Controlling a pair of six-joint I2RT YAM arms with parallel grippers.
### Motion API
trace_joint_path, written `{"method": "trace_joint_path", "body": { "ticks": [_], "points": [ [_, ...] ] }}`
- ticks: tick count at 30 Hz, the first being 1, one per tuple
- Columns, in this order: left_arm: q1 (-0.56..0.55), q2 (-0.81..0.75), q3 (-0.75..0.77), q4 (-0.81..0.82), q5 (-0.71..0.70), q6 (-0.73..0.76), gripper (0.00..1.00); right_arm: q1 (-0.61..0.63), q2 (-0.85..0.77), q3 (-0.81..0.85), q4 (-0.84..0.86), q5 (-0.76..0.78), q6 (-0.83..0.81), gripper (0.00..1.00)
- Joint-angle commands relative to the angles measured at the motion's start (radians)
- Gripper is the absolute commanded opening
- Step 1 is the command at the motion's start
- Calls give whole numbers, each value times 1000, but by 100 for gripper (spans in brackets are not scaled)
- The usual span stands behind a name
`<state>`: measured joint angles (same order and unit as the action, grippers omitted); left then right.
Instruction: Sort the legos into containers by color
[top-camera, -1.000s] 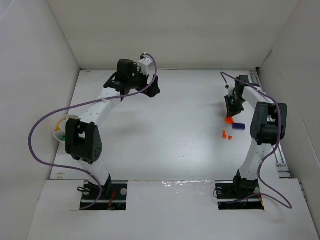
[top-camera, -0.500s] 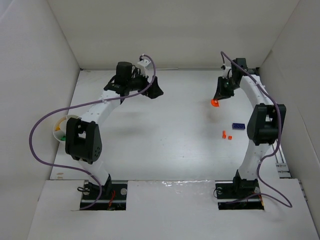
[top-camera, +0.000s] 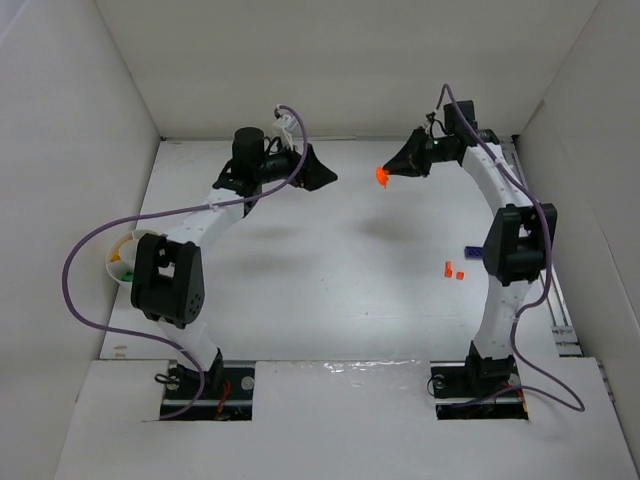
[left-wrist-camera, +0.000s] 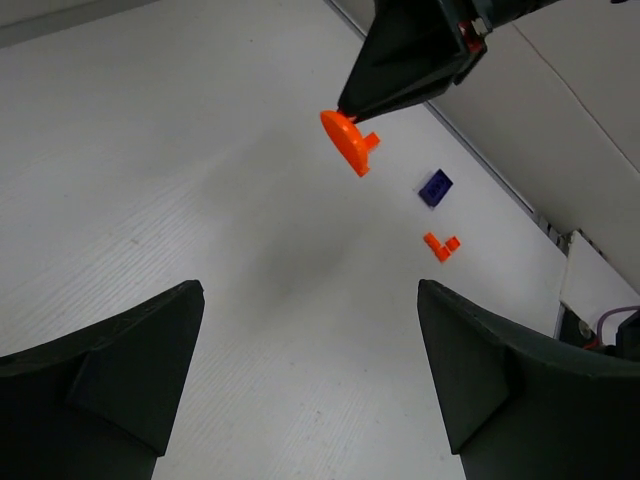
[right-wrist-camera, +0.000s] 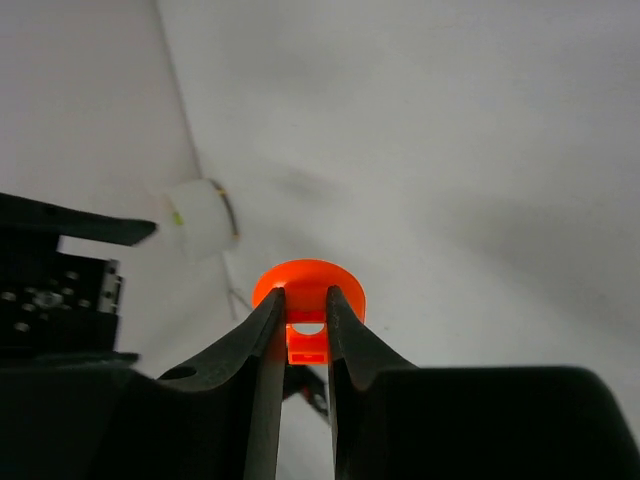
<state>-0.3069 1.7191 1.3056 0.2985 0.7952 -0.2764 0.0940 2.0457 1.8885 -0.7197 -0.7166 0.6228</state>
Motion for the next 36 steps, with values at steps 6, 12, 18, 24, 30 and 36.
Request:
{"method": "trace_joint_path", "body": {
  "ticks": [6,12,18,24,30,36],
  "points": [
    [-112,-7,63,50,-123,15,90,19,28,-31,432,-193,573,2],
    [-163,20,96,48,-266,82,90,10,10,-89,574,-184,794,2],
    [-181,62,133,57,-287,82,80,10,-8,-108,601,-184,835,2],
    [-181,94,185,66,-257,71,68,10,-18,-129,629,-201,847,2],
    [-181,125,231,85,-235,62,74,10,-18,-129,629,-201,847,2],
    [-181,157,267,85,-235,52,76,10,-18,-129,638,-210,847,2]
  ]
}}
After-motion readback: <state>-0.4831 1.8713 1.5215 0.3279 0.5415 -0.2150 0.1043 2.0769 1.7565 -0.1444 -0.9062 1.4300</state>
